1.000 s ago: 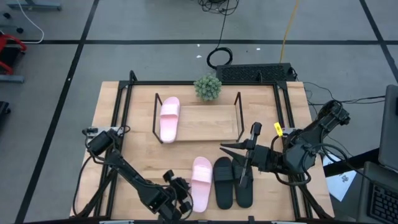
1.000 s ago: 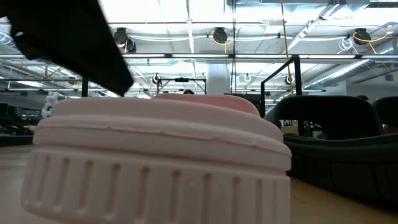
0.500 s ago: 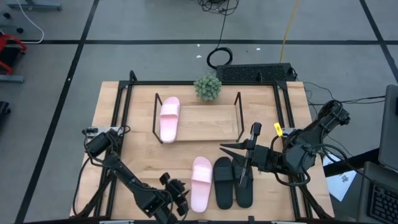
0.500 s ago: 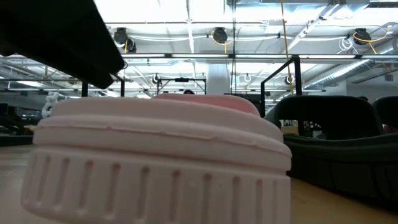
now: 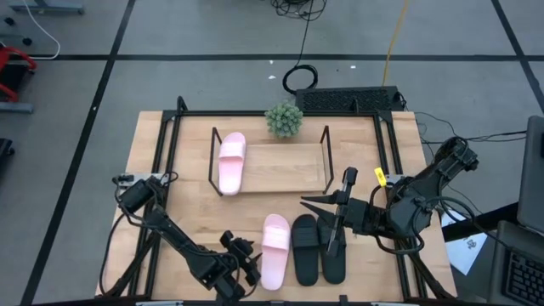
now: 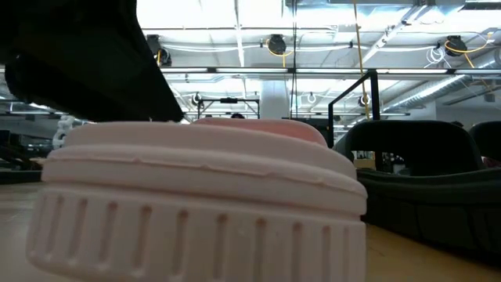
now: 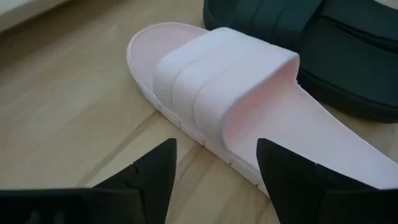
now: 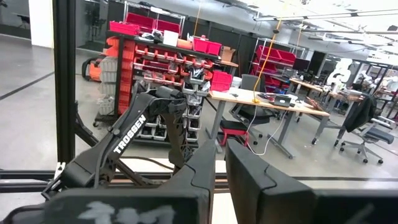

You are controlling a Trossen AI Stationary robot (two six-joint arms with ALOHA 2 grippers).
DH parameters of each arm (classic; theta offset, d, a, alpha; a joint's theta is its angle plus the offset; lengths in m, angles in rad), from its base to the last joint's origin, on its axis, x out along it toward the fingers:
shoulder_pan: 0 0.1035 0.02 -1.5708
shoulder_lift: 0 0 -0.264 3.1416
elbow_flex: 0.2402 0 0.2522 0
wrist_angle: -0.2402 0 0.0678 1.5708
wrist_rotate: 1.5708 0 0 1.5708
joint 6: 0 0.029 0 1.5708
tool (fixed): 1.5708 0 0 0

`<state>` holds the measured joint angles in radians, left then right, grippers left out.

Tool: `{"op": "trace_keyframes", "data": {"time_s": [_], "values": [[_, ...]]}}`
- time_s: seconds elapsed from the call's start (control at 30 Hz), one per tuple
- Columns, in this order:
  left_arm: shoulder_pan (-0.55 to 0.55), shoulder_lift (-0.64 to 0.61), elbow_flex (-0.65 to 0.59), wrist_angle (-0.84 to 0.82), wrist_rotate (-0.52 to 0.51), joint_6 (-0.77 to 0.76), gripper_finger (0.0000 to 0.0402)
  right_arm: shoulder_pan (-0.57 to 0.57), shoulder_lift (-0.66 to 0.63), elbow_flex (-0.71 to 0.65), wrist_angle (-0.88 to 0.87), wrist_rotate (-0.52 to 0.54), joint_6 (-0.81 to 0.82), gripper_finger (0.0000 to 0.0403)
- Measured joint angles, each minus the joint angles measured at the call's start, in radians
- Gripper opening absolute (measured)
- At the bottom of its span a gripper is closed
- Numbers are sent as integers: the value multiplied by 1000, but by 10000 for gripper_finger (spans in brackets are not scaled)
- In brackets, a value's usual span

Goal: Pick and place slides into the shelf
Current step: Put the pink slide on the shelf

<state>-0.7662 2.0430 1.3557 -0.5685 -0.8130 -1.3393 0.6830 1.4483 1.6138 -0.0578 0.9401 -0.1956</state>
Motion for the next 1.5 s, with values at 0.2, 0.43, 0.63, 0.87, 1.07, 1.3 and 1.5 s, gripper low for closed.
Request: {"op": "trace_keyframes", "data": {"time_s": [0.2,0.43,0.63,0.87,1.07,1.3,1.5], "values": [[-2,0,-43,103,-26,21,223,0,0,0,0,0,-1,29],[18,0,-45,121,-45,36,223,0,0,0,0,0,-3,29],[47,0,-45,129,-47,65,223,0,0,0,-1,0,-3,29],[66,0,-45,129,-33,85,223,0,0,0,-7,0,-3,29],[59,1,-45,127,-26,88,223,0,1,0,-35,0,-3,29],[58,13,-45,134,-26,78,223,0,1,0,-32,0,-1,29],[59,84,-44,182,-22,47,223,0,1,0,-30,0,0,29]]}}
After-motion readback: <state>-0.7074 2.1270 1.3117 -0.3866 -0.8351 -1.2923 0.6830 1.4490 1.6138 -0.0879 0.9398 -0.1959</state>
